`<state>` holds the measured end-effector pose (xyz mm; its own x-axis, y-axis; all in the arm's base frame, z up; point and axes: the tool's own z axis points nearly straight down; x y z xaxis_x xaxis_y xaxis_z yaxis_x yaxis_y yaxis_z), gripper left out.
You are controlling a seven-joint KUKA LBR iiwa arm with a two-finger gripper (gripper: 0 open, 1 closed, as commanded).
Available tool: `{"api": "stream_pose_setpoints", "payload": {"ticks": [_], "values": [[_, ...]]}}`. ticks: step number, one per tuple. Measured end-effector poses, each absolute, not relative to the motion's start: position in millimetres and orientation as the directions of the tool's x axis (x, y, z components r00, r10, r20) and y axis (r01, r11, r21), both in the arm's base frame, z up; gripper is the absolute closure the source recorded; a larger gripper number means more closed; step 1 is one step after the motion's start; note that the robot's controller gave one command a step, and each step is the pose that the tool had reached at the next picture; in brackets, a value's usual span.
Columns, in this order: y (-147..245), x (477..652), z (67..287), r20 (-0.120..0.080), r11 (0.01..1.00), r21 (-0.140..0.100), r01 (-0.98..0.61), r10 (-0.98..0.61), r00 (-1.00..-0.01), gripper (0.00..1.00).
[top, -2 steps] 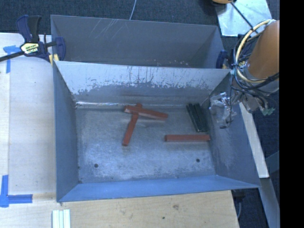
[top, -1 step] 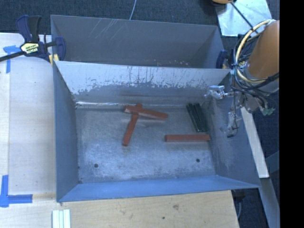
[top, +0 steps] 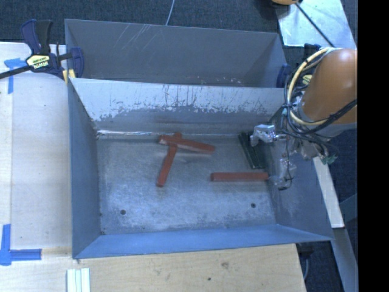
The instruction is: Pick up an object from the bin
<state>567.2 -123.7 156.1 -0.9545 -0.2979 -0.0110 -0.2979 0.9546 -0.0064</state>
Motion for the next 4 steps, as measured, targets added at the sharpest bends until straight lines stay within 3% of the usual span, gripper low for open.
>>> {"api": "stream_pose_setpoints", "payload": {"ticks": [1,2,3,4], "values": [[-95,534.7,95,-0.006,0.95,-0.002,-0.311,-0.311,-0.95,0.0],[-90,530.3,63,0.003,0.95,0.003,-0.313,-0.313,-0.95,0.0],[-56,584.8,72,-0.004,0.813,-0.001,-0.582,-0.582,-0.813,1.0],[-56,584.7,72,-0.004,0.813,-0.001,-0.582,-0.582,-0.813,1.0]]}}
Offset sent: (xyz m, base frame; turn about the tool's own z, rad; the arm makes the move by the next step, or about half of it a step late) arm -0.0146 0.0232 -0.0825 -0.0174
